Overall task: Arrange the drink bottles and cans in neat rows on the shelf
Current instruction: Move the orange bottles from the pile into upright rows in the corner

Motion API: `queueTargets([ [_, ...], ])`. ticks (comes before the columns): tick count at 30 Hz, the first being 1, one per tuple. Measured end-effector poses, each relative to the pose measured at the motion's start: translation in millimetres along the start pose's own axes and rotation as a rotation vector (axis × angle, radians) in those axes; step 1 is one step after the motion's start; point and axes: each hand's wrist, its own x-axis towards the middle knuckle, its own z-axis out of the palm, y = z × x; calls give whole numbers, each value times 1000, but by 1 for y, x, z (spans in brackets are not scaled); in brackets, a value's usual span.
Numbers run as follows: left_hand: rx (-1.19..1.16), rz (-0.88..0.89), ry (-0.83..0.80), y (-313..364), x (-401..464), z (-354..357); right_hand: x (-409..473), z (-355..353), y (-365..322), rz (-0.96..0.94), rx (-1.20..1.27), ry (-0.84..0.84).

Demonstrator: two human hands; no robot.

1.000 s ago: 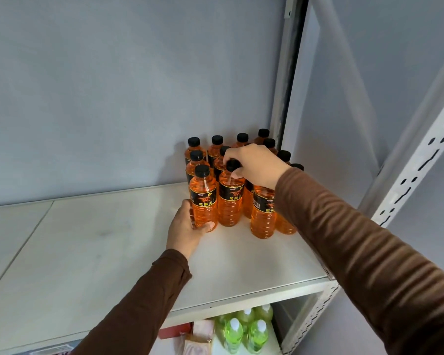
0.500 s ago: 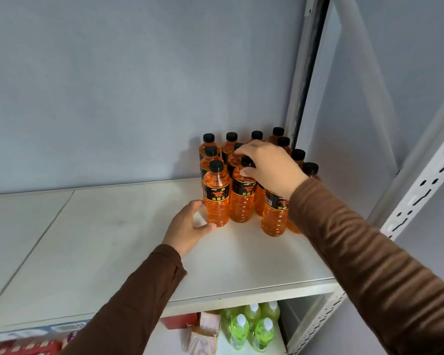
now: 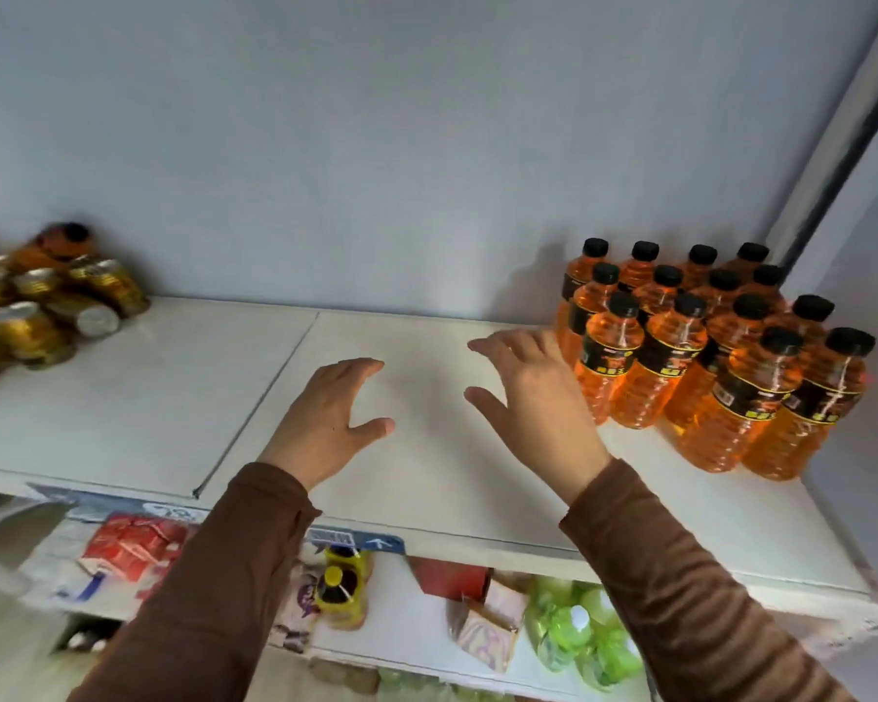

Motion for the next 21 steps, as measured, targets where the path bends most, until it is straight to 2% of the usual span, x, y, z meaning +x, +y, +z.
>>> queueTargets([
  [4, -10, -84, 47, -69, -40, -44, 13, 45, -80, -35, 79, -69],
  [13, -16, -145, 111, -245, -118, -153, 58, 143, -290, -86, 196, -137],
  [21, -93, -162, 176, -359, -122, -212, 123, 197, -403, -127, 226, -145],
])
